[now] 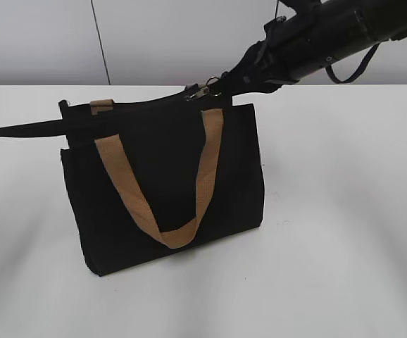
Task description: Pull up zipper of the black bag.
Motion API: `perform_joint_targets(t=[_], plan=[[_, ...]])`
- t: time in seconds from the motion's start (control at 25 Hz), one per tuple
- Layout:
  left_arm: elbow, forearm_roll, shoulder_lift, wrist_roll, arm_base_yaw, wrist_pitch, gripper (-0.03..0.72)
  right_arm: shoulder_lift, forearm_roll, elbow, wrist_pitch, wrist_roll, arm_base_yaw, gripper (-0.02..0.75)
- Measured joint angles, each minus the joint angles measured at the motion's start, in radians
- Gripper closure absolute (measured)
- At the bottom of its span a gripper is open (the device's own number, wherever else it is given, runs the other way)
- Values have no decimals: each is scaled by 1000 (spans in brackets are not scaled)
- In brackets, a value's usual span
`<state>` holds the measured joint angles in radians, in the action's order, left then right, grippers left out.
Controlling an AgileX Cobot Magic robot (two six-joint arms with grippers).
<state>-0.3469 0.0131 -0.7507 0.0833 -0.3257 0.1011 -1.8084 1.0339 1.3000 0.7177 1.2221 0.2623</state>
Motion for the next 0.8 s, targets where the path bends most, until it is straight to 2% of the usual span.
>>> perform_joint_targets(t=[0.24,0.64,0.72,0.8], plan=[[0,0,0,0,0,7,679,0,-2,0,33,-3,-40,738],[0,-13,1,0,0,28,679,0,1,0,91,-16,-44,738],[0,-20,1,0,0,42,669,3,-1,0,112,-31,-45,714],[0,-34,1,0,0,52,627,15,-11,0,119,-53,-45,650]])
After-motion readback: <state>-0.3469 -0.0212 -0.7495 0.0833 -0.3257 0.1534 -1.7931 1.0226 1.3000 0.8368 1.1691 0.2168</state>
